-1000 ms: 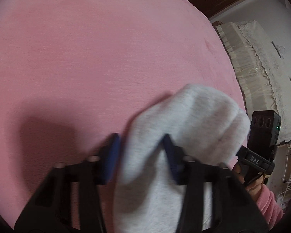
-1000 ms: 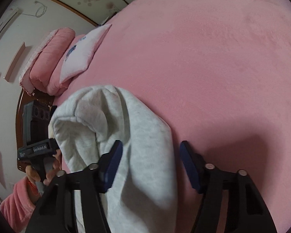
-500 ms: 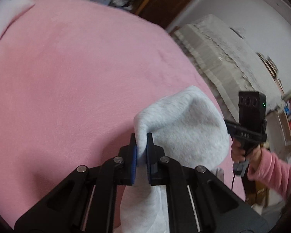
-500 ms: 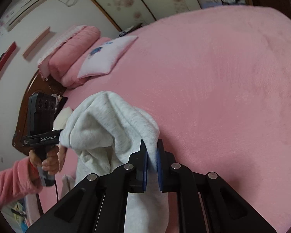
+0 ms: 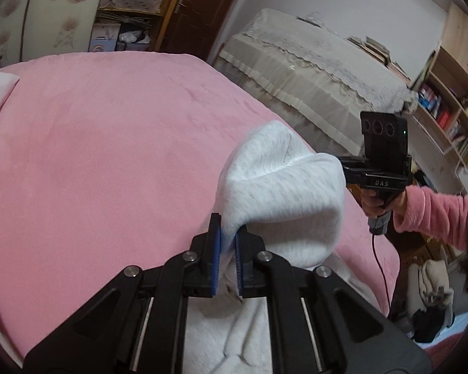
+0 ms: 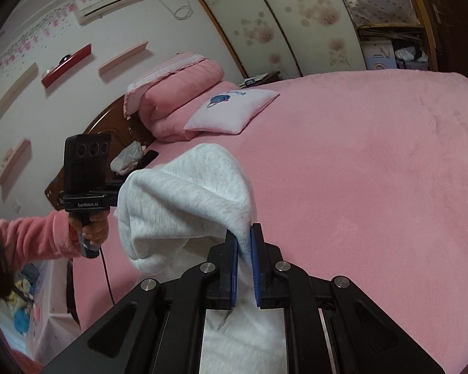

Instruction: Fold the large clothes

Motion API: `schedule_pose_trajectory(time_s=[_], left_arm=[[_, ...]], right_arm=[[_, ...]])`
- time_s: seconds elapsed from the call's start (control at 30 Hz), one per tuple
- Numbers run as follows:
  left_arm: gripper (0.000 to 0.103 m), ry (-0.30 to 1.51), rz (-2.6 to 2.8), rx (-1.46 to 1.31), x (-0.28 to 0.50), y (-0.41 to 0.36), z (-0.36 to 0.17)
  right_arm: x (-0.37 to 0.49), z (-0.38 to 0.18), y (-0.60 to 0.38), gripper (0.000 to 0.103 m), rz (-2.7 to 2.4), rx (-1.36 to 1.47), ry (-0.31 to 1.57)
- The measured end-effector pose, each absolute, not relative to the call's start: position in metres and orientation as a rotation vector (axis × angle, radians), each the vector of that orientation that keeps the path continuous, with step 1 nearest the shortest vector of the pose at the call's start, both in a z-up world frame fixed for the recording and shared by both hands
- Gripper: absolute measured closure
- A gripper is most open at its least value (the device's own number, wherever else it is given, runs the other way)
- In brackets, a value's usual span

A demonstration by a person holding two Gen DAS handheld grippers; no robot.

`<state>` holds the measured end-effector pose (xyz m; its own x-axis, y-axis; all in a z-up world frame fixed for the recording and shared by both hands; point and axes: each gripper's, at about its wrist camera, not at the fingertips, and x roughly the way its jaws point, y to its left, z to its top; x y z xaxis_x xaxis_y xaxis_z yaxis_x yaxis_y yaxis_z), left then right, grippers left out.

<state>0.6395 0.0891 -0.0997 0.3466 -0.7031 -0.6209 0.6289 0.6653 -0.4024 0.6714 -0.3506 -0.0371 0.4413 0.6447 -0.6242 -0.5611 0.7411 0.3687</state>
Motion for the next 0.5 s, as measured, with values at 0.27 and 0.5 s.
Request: schedule_pose_trajectory(time_s=[0.27,0.5], left_arm=[[0.098,0.877,-0.856,-0.068,0.513,0.09,-0.133],[0.097,0.907,-0.736,-0.056,0.425,0.09,-0.194]], right_arm=[[0.584,-0.061,-0.352,0.095,0.739,0.047,0.896],[0.498,-0.143,-0.345,0.095,0.543,0.296,0.919]])
